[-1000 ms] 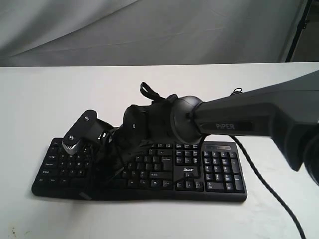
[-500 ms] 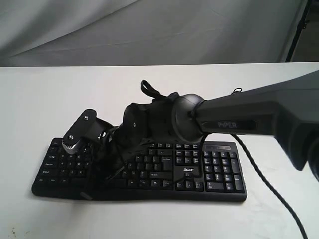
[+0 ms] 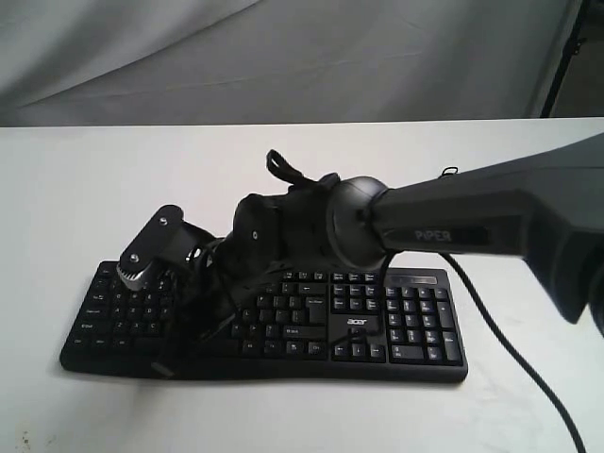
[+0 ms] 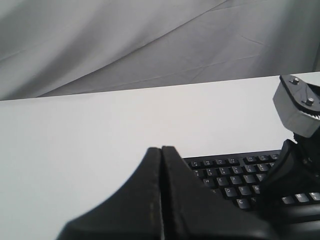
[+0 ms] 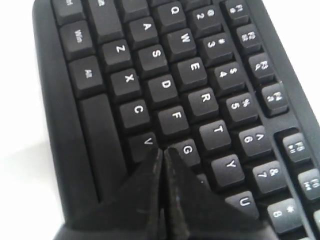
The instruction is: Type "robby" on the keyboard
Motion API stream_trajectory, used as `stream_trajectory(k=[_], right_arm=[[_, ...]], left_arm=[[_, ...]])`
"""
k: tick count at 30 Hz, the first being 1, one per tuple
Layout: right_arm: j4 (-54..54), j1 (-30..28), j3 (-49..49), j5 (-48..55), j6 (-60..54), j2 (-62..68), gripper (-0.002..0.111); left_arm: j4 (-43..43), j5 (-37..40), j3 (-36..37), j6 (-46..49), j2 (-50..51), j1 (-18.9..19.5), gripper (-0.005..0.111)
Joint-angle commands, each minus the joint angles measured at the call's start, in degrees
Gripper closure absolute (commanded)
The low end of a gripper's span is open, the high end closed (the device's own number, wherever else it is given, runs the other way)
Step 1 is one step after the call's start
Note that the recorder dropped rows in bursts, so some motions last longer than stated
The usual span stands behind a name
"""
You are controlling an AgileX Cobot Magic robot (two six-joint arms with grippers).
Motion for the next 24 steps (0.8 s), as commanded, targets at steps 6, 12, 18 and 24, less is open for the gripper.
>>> stream_trajectory(k=[6,12,18,24], right_arm=[[-3.83,-0.49,-0.19,-0.66,2.46,-2.28,0.108],[-5.14,-1.75,-0.19,-0.87,3.56,-2.28,0.108],[-5.19,-3.15,-0.19,-0.88,3.56,-2.28,0.108],[-5.29,-3.69,-0.19,-1.52,3.34,-2.28,0.108]], left_arm=[[0.27,-0.31,0.25,-0.16,-0.2,-0.36,0.107],[0.27,-0.31,0.25,-0.16,-0.2,-0.36,0.107],[0.27,-0.31,0.25,-0.16,-0.2,-0.36,0.107],[0.27,-0.31,0.25,-0.16,-0.2,-0.36,0.107]])
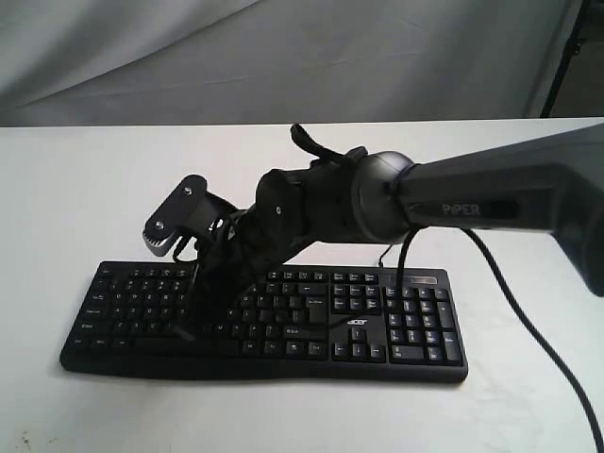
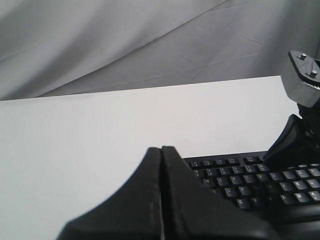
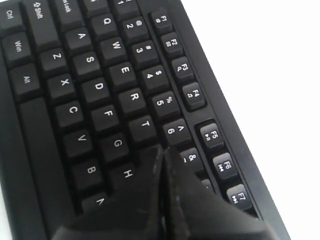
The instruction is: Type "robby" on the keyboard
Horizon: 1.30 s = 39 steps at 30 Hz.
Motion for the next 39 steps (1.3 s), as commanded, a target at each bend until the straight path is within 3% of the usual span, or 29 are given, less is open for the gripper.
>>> stream_trajectory(k=[1,39], right_arm=[[-0.37,-0.69,-0.19,-0.72,-0.28,-0.63,0.108],[1.04,-0.53,-4.25,1.75,-2.35,3.43,0.108]], left_arm=[[0.27,-0.31,0.25,-0.16,-0.2,-0.36,0.107],[0.27,-0.31,0.25,-0.16,-0.2,-0.36,0.107]])
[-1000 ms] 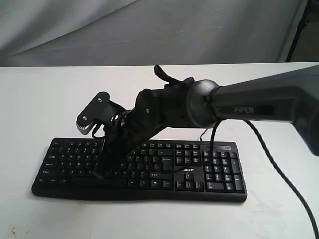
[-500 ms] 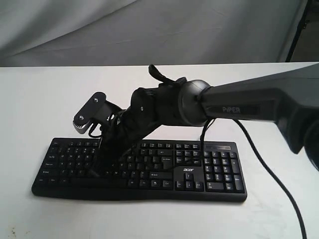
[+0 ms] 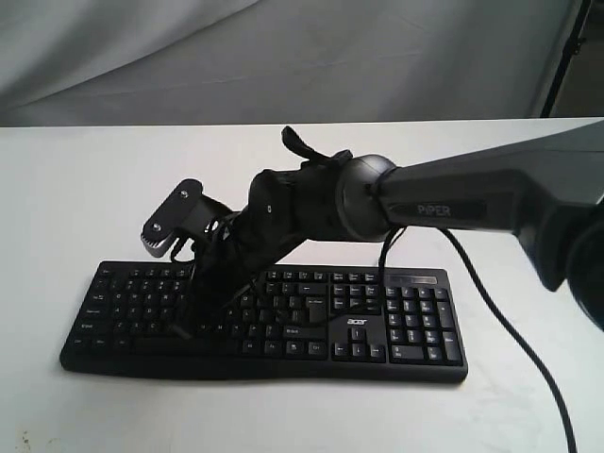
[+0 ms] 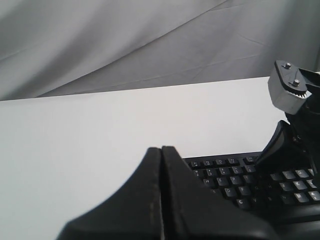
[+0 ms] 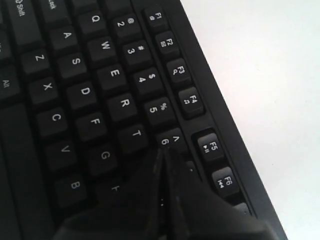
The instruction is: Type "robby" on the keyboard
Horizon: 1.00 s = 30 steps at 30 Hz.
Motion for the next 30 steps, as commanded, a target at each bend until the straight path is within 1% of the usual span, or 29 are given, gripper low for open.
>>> stream_trajectory(k=[1,10,30], right_arm=[[0.58,0.03,-0.34,0.0,-1.4,-0.05,0.108],[2.2,0.38,-0.34,0.0,-3.66,-0.05,0.108],[2.2,0.71,-0.34,-1.29,-3.77,0.84,0.108]], left_arm=[[0.27,-0.31,0.25,-0.16,-0.2,-0.36,0.107],[0.27,-0.31,0.25,-0.16,-0.2,-0.36,0.107],[0.27,-0.31,0.25,-0.16,-0.2,-0.36,0.107]])
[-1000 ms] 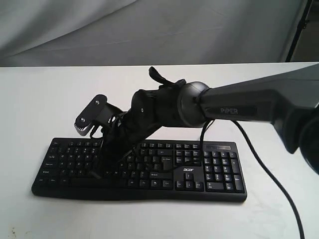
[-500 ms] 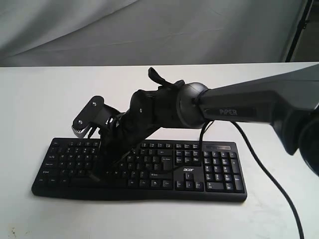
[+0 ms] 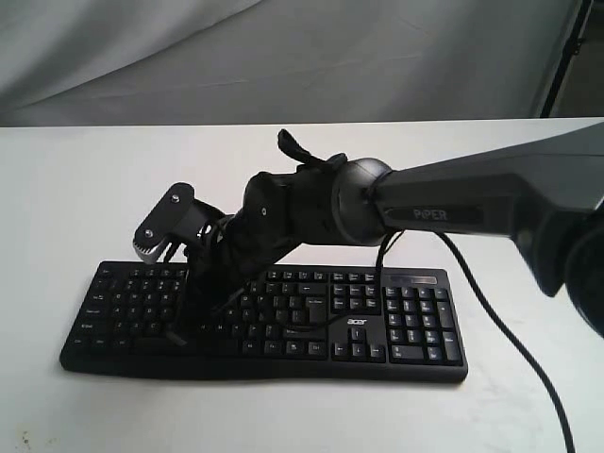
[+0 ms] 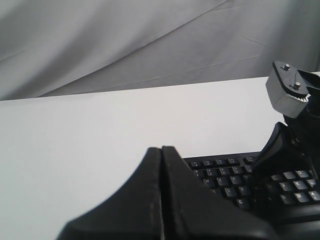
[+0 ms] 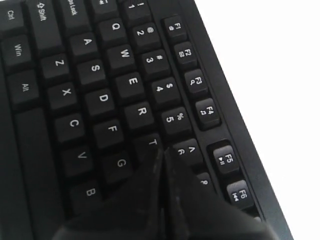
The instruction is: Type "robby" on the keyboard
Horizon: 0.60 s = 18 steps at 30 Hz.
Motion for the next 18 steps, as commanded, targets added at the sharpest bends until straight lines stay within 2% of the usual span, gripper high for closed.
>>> stream_trajectory(k=[1,18], right_arm=[[0.14,0.11,-0.34,-1.19,-0.38,1.17,0.108],[0.14,0.11,-0.34,-1.3,-0.38,-0.7,0.108]], left_arm=[[0.27,-0.31,0.25,-0.16,-0.2,-0.36,0.107],[0.27,-0.31,0.25,-0.16,-0.2,-0.36,0.107]])
